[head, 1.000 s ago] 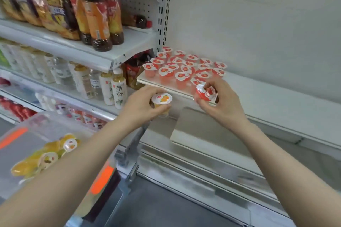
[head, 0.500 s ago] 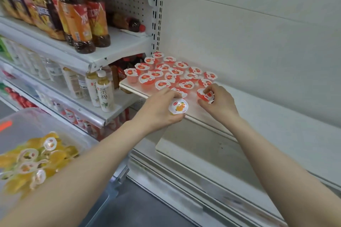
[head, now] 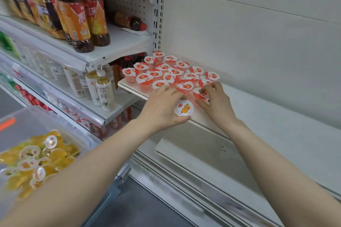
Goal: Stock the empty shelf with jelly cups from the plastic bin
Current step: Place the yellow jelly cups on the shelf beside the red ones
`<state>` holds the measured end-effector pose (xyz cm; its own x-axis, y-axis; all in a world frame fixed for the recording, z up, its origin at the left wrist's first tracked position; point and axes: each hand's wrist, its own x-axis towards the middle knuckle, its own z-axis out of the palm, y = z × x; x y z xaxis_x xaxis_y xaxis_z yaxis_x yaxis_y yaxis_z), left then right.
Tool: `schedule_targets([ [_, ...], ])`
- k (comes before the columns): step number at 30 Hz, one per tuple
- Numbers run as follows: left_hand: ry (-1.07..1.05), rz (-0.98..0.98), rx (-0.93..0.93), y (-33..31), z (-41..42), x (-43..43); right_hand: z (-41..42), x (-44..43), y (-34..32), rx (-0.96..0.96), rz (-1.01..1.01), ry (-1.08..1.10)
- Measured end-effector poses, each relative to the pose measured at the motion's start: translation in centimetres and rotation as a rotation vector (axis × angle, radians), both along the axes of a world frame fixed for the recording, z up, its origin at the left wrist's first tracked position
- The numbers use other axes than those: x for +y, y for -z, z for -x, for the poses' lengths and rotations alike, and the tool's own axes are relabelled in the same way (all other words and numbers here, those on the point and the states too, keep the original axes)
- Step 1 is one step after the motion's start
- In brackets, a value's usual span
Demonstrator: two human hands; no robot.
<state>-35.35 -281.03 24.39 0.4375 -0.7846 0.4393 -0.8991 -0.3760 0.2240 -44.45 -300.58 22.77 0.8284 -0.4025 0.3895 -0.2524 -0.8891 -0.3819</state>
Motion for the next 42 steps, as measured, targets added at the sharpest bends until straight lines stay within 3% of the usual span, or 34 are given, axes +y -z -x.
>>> schedule_targets([
  [9, -0.044, -0.077, -0.076, -0.2, 0.1, -4.1, 1.4, -2.4, -1.3, 0.118, 0.291, -0.078],
  [26, -0.124, -0.143, -0.129, -0.3, 0.0, -4.6, 2.9, -3.9, -3.2, 0.065, 0.375, -0.017],
  [34, -0.097, 0.044, -0.216, -2.3, -1.8, -0.4, 0.3, 0.0, -5.3, 0.02, 0.487, -0.1],
  [42, -0.172, 0.091, -0.279, -1.8, -7.2, 10.1, -4.7, 8.9, -5.5, -0.028, 0.596, -0.238],
])
